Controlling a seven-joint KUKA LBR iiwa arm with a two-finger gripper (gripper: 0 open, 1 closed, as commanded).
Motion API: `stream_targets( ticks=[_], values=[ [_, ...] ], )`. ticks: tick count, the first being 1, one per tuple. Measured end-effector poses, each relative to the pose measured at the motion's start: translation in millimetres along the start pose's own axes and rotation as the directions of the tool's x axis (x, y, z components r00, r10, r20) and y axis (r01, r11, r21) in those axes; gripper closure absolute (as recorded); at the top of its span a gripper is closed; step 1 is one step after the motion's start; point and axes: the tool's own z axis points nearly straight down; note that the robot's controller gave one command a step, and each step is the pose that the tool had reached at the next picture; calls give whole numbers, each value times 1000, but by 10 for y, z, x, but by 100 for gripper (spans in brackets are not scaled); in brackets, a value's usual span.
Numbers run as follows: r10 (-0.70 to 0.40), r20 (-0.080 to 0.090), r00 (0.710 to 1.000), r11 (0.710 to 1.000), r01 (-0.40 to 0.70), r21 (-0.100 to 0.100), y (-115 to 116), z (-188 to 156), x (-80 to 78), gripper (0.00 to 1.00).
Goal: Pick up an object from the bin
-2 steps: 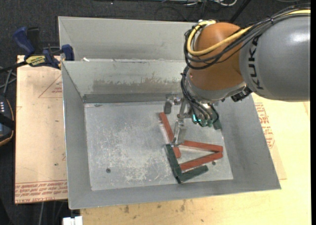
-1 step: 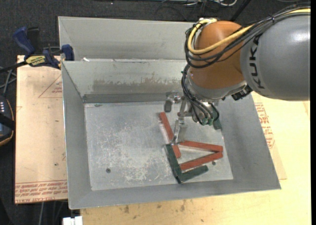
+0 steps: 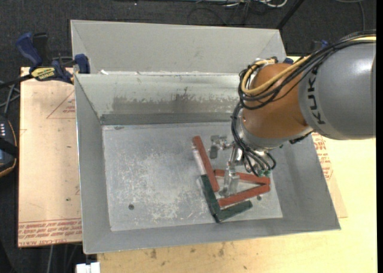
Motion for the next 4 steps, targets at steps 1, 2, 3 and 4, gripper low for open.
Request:
stream_targets(
  ticks=[1,2,3,4],
  values=[
    [-8,-9,1000,1000,8,-1,-147,162,40,0],
    [187,-2,982,982,-187,0,-593,35,-151,0],
    [-20,-2,1000,1000,20,0,-644,447,-214,0],
    [303,-1,953,953,-303,1,-392,508,-102,100]
  ],
)
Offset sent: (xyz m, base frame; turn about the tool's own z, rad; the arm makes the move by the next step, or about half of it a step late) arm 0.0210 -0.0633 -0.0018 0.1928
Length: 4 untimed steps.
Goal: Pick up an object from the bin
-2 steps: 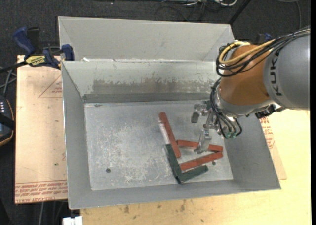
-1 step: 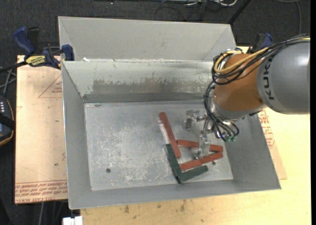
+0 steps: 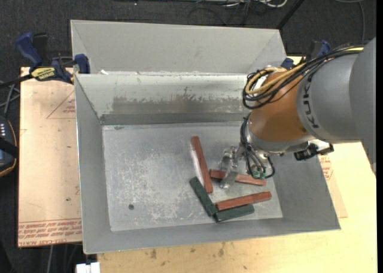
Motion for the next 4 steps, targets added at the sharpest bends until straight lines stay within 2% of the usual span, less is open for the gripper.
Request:
stream_targets(
  ticks=[2,3,4],
  values=[
    [0,-3,1000,1000,0,0,-1,-25,13,100],
    [-1,-14,1000,1000,1,2,-3,-228,40,100],
    [-2,-2,1000,1000,2,0,4,-514,9,100]
  ],
)
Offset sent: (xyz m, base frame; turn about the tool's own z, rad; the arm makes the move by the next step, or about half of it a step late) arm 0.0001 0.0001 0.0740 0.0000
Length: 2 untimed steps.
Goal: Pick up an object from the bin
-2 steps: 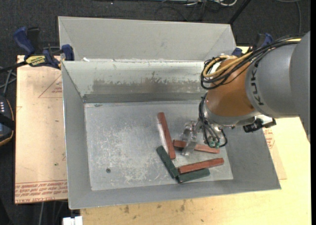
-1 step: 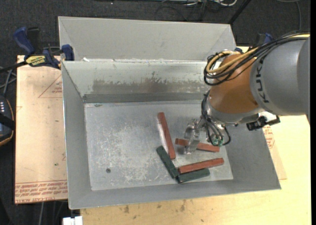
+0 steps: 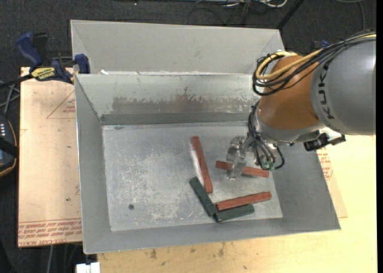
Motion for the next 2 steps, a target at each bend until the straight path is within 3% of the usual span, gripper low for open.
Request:
stream_targets(
  ticks=[2],
  values=[
    [-1,-3,1000,1000,1,0,0,-272,12,100]
  ],
)
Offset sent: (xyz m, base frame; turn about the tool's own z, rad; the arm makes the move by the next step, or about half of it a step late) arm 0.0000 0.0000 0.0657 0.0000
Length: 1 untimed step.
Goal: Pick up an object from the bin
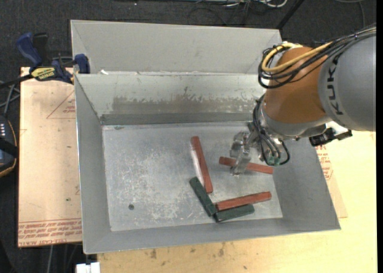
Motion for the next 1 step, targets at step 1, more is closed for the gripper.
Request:
stream_targets(
  ticks=[1],
  values=[
    [0,3,1000,1000,0,-1,2,-145,-9,100]
  ],
)
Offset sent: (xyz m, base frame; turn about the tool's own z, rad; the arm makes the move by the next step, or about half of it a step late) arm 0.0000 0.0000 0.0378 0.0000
